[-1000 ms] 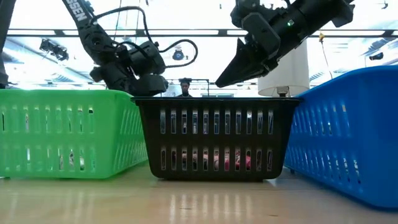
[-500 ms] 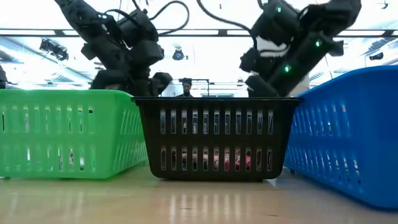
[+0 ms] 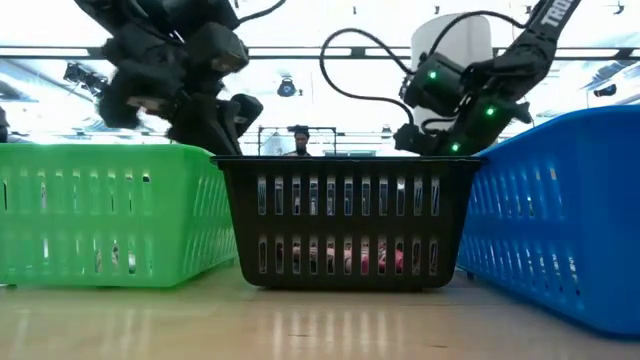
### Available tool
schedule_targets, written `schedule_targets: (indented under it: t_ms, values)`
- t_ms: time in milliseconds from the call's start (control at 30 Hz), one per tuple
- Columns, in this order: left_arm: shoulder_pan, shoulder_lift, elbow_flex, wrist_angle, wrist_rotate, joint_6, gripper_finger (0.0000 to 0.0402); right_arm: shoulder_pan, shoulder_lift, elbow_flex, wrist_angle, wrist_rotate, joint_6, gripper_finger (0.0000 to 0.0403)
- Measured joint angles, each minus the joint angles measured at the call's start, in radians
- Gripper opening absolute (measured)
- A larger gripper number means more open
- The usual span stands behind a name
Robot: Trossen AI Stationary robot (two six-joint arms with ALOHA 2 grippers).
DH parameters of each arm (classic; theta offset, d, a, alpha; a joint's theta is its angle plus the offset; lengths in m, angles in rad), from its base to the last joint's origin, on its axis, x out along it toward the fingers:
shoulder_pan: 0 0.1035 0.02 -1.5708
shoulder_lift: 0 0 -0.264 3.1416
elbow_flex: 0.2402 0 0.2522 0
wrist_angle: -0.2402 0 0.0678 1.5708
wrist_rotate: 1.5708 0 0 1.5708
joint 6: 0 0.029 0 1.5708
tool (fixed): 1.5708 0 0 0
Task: Sort crayons
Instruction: Put the white crayon into the green bin
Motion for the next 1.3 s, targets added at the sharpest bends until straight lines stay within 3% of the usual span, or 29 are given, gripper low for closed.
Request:
schedule_targets:
  t_ms: [333, 667, 767, 1300]
  values:
    - [-0.149, 0.002, 0.001, -0.051, -0.003, -0.18, 0.0025, -0.156, 0.0, 0.033, 0.027, -0.066, -0.036, 0.0116]
    - [-0.252, 0.06, 0.003, -0.054, -0.114, -0.294, 0.0027, -0.289, 0.001, 0.117, -0.048, -0.149, -0.068, 0.0117]
    - [-0.263, 0.081, 0.0, -0.068, -0.152, -0.306, 0.0027, -0.305, 0.002, 0.123, -0.049, -0.169, -0.073, 0.0117]
    - [-0.295, 0.086, 0.001, -0.067, -0.154, -0.267, 0.0027, -0.266, 0.002, 0.127, -0.054, -0.187, -0.072, 0.0117]
